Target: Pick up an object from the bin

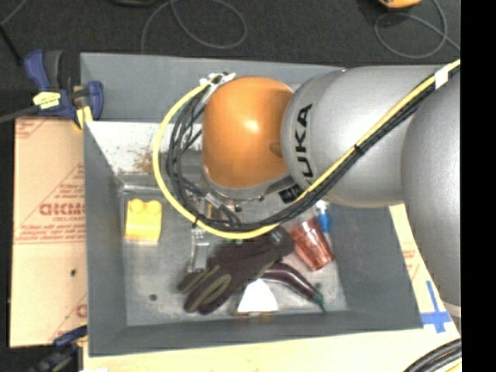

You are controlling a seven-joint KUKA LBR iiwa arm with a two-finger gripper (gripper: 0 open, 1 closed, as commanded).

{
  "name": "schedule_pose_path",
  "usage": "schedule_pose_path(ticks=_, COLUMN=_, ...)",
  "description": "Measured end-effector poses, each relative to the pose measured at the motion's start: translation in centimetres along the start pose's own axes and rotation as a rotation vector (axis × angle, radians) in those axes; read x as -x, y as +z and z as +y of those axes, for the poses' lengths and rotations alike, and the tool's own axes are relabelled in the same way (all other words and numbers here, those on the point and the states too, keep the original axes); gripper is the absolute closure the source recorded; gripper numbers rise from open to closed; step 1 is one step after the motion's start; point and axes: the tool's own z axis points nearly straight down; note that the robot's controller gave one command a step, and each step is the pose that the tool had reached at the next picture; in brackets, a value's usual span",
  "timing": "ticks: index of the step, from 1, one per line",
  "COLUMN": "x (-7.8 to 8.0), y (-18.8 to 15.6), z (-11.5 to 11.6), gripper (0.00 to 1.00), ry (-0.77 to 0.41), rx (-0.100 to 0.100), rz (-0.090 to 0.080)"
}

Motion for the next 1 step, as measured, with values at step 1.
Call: schedule_pose_path(ticks=1, x=0.17, y=-0.45, z=-0.08, gripper=0.00, ry=0.004, rx=0.002, rz=-0.008)
